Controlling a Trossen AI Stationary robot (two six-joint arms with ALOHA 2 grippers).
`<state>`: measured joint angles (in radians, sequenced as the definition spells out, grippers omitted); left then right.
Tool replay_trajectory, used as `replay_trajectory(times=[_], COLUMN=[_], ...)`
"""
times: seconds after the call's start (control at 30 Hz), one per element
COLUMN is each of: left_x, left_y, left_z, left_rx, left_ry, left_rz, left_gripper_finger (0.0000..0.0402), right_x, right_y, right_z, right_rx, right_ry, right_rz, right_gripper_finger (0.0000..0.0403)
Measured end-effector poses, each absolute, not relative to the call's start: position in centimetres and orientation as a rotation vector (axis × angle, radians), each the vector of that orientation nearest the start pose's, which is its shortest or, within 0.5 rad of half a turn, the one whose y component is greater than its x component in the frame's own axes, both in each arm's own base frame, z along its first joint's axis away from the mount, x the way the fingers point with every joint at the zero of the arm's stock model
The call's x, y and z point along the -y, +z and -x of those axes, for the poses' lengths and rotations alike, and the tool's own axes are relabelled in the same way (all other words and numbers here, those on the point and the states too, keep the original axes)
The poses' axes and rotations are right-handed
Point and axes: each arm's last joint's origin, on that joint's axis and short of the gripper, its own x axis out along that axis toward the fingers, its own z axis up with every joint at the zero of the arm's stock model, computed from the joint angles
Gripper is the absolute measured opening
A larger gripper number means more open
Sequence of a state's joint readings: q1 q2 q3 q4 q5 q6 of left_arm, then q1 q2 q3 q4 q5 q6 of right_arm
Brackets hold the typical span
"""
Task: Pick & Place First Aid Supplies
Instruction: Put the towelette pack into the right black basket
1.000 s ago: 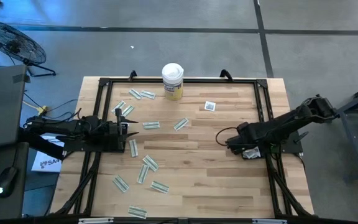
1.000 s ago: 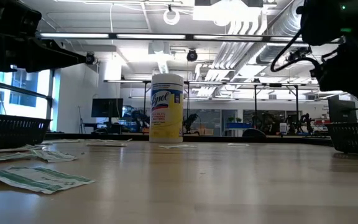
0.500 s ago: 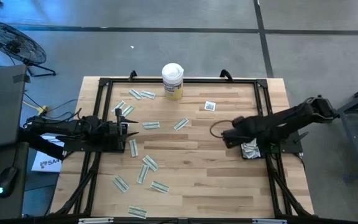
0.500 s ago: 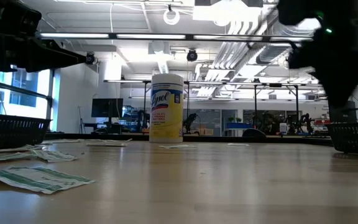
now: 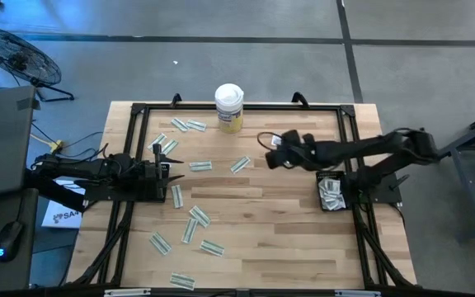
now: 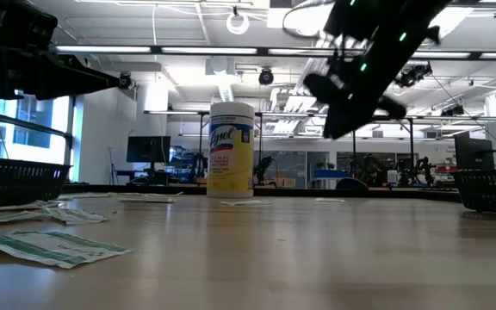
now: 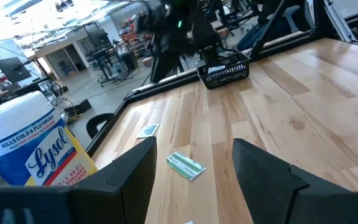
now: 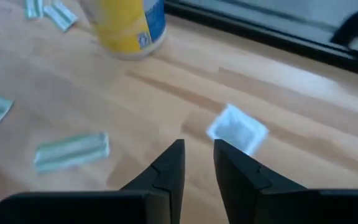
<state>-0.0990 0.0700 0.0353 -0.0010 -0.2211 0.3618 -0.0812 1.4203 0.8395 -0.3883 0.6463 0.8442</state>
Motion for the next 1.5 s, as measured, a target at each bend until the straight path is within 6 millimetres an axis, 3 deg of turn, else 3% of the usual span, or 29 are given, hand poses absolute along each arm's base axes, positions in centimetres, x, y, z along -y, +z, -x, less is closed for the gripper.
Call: replay_trajectory(times=[0.37,0.57,0.77,0.93,1.2,1.33,1.5], left_x=[0.3,0.3,0.3,0.3,0.4,0.3,0.3], left_y=[17.0,17.0,17.0,17.0,17.0,17.0,17.0], left_z=[-10.0,-10.0,-10.0,-10.0,-10.0,-10.0,-10.0], left_rx=[-0.057,-0.057,-0.057,-0.057,-0.057,-0.057,-0.057], left_ry=[0.115,0.115,0.115,0.115,0.114,0.115,0.115], left_rz=[-0.367,-0.367,-0.367,-0.367,-0.367,-0.367,-0.367], left_gripper_finger=[0.0206,0.0206,0.0206,0.0206,0.0206,0.0206,0.0206], right_x=[9.7,11.9,12.2,11.2,6.2,3.8,2.5], right_y=[12.8,11.0,10.8,10.8,10.9,11.6,12.9], right_z=[-30.3,-30.5,-30.5,-30.8,-32.0,-32.0,-32.2], right_rx=[-0.716,-0.760,-0.760,-0.806,-0.842,-0.818,-0.719], right_ry=[-1.197,-1.250,-1.246,-1.182,-1.046,-1.016,-1.028], right_rz=[-0.498,-0.551,-0.598,-0.607,-0.568,-0.569,-0.501], right_gripper_finger=[0.0078,0.0078,0.0079,0.0089,0.0093,0.0094,0.0094])
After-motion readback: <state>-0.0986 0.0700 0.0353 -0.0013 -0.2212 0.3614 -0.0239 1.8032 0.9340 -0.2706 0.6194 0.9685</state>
